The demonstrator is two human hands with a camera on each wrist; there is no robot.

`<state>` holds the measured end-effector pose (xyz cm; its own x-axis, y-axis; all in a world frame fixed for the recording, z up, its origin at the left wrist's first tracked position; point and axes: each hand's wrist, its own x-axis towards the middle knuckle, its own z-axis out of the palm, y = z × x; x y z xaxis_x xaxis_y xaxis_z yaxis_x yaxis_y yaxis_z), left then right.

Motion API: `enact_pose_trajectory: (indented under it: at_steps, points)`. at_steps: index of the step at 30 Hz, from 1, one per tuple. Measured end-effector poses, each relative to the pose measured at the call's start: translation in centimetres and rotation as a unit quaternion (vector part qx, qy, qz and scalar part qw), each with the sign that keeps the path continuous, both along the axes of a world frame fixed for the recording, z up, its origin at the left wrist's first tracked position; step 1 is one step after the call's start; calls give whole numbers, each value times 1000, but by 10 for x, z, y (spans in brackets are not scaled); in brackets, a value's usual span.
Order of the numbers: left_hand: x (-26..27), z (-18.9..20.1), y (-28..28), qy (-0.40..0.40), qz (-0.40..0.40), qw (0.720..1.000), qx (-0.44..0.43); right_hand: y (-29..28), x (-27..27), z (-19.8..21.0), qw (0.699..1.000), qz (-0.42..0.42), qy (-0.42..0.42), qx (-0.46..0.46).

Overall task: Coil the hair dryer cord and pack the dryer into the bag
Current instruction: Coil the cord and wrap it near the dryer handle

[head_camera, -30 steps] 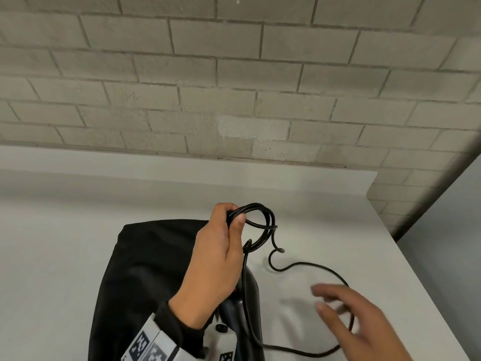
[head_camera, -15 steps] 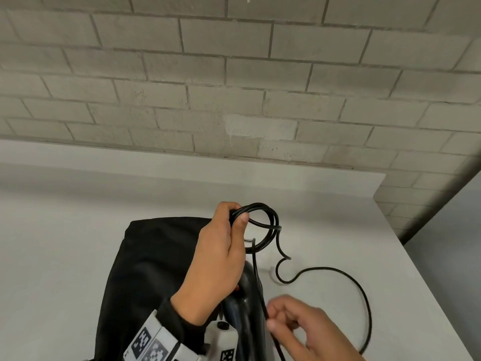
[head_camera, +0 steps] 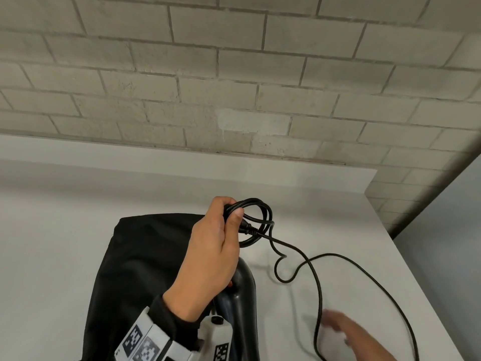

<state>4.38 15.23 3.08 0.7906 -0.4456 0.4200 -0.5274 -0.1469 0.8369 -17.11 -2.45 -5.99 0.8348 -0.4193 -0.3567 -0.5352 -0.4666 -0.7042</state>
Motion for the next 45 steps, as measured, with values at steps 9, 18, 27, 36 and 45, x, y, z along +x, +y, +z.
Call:
enact_pose_trajectory:
  at_steps: [9,18,27,36,45]
  points:
    - [-2,1,3,-4,-1,1000,0,36,91,43,932,-155,-318,-76]
    - [8,1,12,1,36,999,-20,-6,43,16,850,-262,-426,165]
    - [-1,4,8,-1,-7,1000,0,-19,32,2,931,-218,-285,-68]
    - [-8,3,2,-13,-40,999,24,26,80,64,931,-17,-350,-102]
    - [-6,6,6,-3,-28,999,21,23,85,83,917,39,-383,-102]
